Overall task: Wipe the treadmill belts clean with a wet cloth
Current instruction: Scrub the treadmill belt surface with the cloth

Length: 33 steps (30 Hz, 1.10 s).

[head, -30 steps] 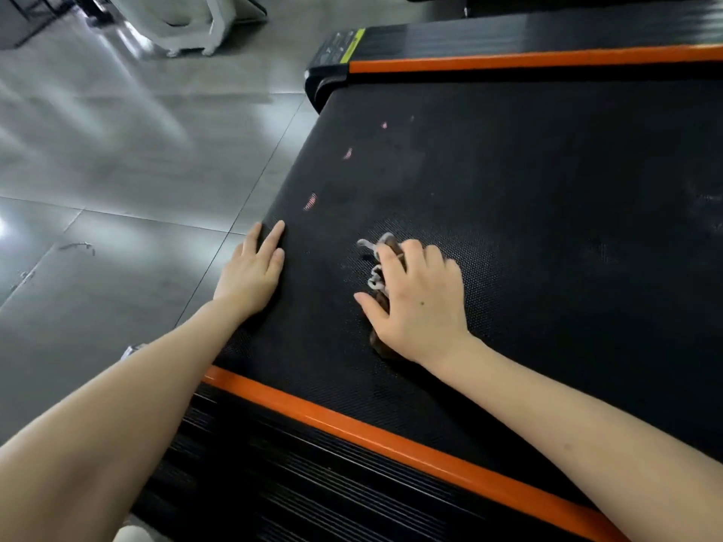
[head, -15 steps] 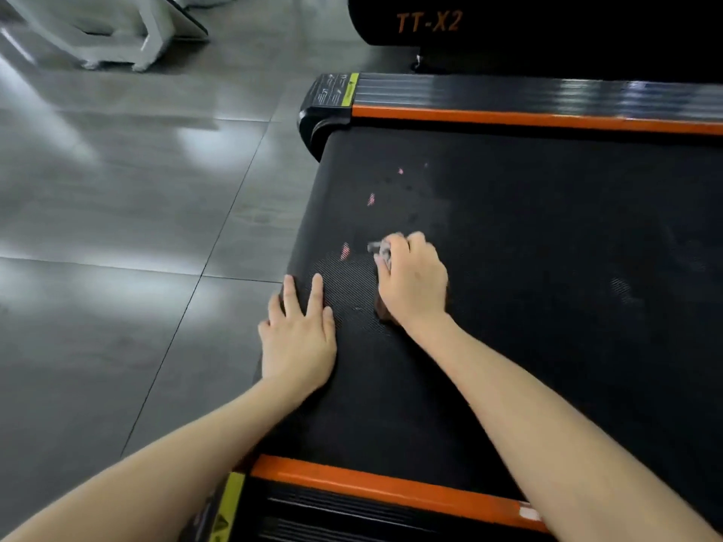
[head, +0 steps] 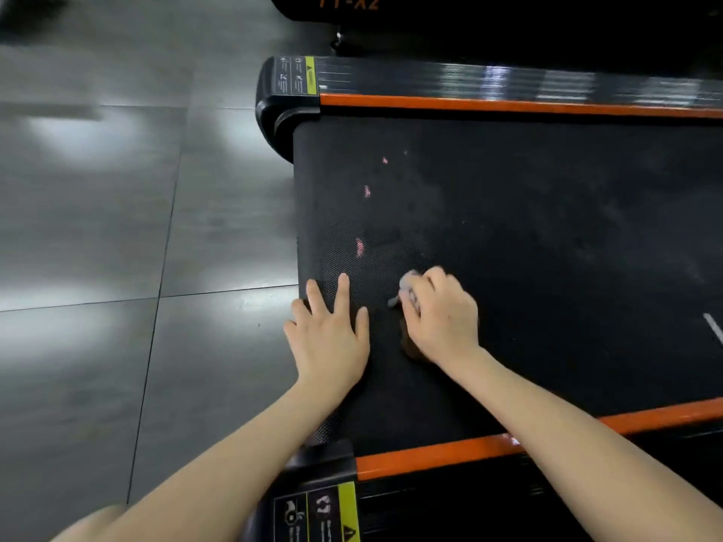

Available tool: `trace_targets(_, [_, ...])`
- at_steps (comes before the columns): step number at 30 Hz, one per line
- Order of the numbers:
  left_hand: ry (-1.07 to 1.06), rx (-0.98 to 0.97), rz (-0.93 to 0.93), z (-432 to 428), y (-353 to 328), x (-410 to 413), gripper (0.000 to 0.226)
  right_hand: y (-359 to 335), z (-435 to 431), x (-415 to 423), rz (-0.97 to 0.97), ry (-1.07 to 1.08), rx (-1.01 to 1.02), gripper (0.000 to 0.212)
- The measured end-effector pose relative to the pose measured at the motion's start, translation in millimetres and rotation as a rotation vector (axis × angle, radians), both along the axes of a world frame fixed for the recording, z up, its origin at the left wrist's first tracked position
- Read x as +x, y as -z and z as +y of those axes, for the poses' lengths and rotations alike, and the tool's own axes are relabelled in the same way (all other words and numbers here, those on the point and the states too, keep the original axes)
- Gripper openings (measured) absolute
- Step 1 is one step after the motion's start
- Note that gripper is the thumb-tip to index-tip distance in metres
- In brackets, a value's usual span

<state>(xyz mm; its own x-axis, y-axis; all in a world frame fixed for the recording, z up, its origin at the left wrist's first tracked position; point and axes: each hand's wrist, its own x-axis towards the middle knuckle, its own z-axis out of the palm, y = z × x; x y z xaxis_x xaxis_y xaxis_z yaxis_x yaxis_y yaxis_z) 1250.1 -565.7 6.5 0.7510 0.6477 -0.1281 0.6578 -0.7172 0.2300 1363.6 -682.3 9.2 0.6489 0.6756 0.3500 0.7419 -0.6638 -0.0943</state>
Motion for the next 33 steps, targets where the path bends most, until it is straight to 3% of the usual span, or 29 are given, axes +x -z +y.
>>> trace_targets(5, [-0.03,-0.016,-0.237,57,9,29,0.047,11,39,30,-0.034,0.202,0.073,0.018])
trace_targets(10, [0.051,-0.141,-0.277,112,12,90,0.052,16,65,73,-0.074,0.201,0.159,0.02])
trace_targets(15, [-0.073,-0.317,-0.254,141,9,145,0.058,17,93,129,-0.131,0.162,0.192,0.033])
trace_targets(18, [-0.135,-0.322,-0.261,145,9,163,0.06,16,107,166,-0.132,0.154,0.188,0.034])
trace_targets(24, [-0.157,-0.281,-0.297,145,15,165,0.058,7,117,181,-0.017,0.077,0.081,0.069])
trace_targets(27, [-0.154,-0.291,-0.301,145,12,165,0.058,9,98,156,-0.08,0.033,-0.031,0.08])
trace_targets(33, [-0.162,-0.276,-0.314,143,11,166,0.056,15,98,198,-0.147,-0.242,0.019,0.051])
